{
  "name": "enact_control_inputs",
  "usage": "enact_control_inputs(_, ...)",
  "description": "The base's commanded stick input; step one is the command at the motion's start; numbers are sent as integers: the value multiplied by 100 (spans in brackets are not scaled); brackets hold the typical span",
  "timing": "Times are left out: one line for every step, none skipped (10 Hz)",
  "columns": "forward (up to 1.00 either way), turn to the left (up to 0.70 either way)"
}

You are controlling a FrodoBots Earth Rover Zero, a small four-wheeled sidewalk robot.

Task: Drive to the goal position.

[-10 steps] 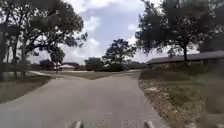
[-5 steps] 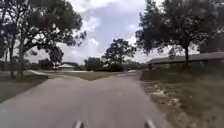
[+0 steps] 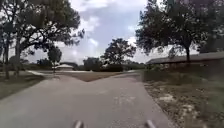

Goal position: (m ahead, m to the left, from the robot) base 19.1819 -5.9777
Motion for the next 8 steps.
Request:
enact_control_inputs(85,0)
enact_control_inputs(85,0)
enact_control_inputs(85,0)
enact_control_inputs(85,0)
enact_control_inputs(85,0)
enact_control_inputs(85,0)
enact_control_inputs(85,0)
enact_control_inputs(85,0)
